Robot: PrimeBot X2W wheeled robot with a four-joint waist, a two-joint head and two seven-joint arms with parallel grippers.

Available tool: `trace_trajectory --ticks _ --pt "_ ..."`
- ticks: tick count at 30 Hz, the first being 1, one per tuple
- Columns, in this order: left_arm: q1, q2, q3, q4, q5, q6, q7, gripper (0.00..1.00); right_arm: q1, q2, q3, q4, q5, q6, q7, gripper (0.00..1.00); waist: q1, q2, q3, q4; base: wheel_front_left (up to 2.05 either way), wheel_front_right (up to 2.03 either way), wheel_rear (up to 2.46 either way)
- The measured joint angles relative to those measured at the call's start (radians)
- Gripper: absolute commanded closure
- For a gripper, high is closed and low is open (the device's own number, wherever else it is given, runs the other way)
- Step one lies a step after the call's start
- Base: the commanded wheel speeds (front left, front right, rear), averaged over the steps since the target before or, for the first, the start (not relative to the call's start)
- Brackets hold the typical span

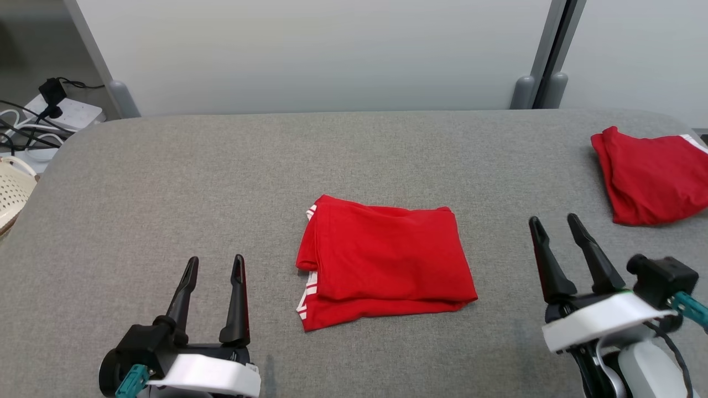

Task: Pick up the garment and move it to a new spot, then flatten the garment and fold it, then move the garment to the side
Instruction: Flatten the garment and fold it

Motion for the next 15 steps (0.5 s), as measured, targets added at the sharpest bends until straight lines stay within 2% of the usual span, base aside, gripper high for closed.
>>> trace_trajectory --ticks 10,13,15 --pt "0.043 0.001 0.008 -0.016 0.04 -0.006 0.0 0.0 0.139 0.01 -0.096 -0.112 -0.11 0.0 0.0 0.0 0.0 0.0 -0.027 -0.007 0.0 0.0 0.0" --pt "0.055 0.002 0.011 -0.046 0.119 -0.018 0.0 0.0 0.174 0.029 -0.123 -0.141 -0.125 0.0 0.0 0.0 0.0 0.0 -0.033 -0.003 0.0 0.0 0.0" --pt "0.067 0.001 0.018 -0.048 0.128 -0.019 0.0 0.0 0.195 0.041 -0.137 -0.158 -0.13 0.0 0.0 0.0 0.0 0.0 -0.039 -0.001 0.0 0.0 0.0"
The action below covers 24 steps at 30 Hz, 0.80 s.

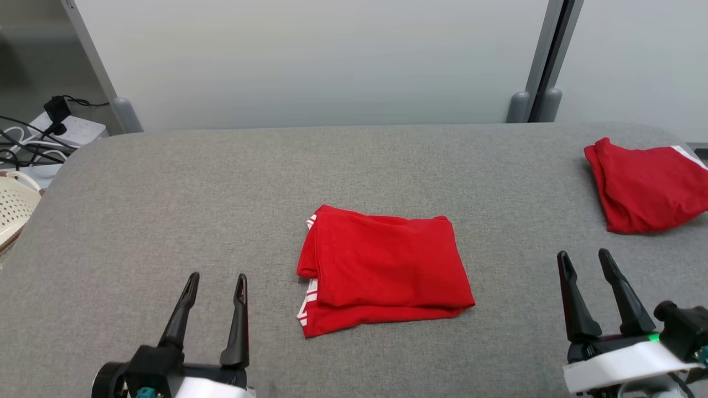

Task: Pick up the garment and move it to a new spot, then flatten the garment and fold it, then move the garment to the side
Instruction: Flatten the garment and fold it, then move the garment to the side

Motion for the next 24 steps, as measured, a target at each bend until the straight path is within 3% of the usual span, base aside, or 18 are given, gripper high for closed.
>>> trace_trajectory --ticks 24 --pt "0.052 0.001 0.017 0.036 -0.012 0.001 0.0 0.0 0.063 0.021 0.001 -0.002 -0.029 0.0 0.0 0.0 0.0001 0.0 -0.029 0.018 0.0 0.0 0.0"
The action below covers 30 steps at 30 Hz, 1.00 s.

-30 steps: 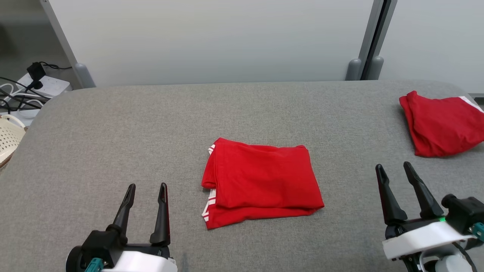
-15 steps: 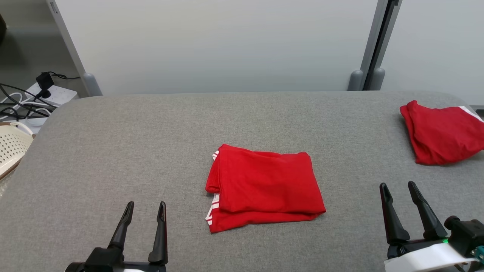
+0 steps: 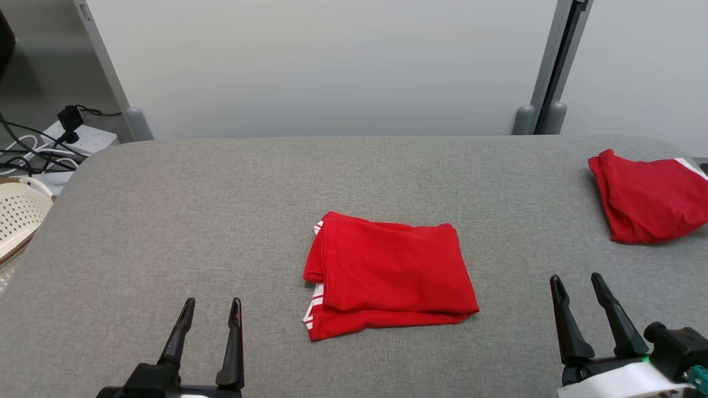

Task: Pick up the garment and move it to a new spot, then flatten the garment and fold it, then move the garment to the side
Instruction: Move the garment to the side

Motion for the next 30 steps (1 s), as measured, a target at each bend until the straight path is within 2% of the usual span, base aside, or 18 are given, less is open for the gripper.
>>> trace_trajectory --ticks 7,16,23,30 --pt "0.0 0.0 -0.002 0.002 -0.005 0.0 0.0 0.0 0.001 0.001 0.002 0.016 0.015 0.0 0.0 0.0 -0.0001 0.0 0.006 0.003 0.0 0.0 0.0" --pt "-0.002 0.0 -0.017 0.014 -0.008 0.0 0.0 0.0 -0.064 -0.001 0.047 0.192 0.114 0.0 0.0 0.0 0.0 0.0 0.03 0.042 0.0 0.0 0.0" --pt "-0.017 0.0 -0.039 0.015 -0.009 0.0 0.0 0.0 -0.215 -0.013 0.098 0.43 0.323 0.0 0.0 0.0 0.0 0.0 0.056 0.094 0.0 0.0 0.0" --pt "-0.062 0.0 -0.083 0.009 -0.038 0.0 0.0 0.0 -0.373 -0.047 0.158 0.6 0.481 0.0 0.0 0.0 -0.0001 0.0 0.095 0.17 0.0 0.0 0.0"
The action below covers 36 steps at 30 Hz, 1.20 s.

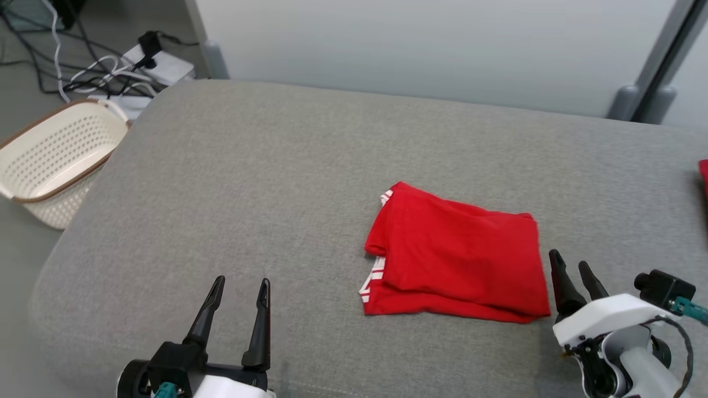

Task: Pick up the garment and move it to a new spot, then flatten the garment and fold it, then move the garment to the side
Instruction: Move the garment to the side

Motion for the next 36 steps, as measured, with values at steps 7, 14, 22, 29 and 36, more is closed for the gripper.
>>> trace_trajectory --ticks 7,14,22,29,36 --pt "-0.029 0.0 -0.024 -0.004 -0.012 0.006 0.0 0.0 -0.098 -0.048 0.082 0.106 0.129 0.0 0.024 0.0 0.0 -0.0001 0.05 0.073 0.0 0.0 0.0" --pt "-0.046 0.0 -0.041 -0.007 -0.016 0.017 0.0 0.0 -0.142 -0.069 0.136 0.223 0.206 0.0 0.079 0.0 0.0001 0.0 0.074 0.126 0.0 0.0 0.0" --pt "-0.046 -0.001 -0.041 -0.013 -0.022 0.027 0.0 0.0 -0.163 -0.068 0.191 0.263 0.249 0.0 0.081 1.0 0.0001 0.0 0.068 0.138 0.0 0.0 0.0" --pt "-0.046 0.0 -0.041 -0.016 -0.024 0.028 0.0 0.0 -0.192 -0.103 0.265 0.256 0.191 0.0 0.016 1.0 0.0 0.0 0.062 0.131 0.0 0.0 0.0" --pt "-0.046 0.0 -0.042 -0.018 -0.026 0.035 0.0 0.0 -0.246 -0.145 0.192 0.149 0.001 0.0 0.002 1.0 0.0 -0.0001 0.062 0.122 0.0 0.0 0.0"
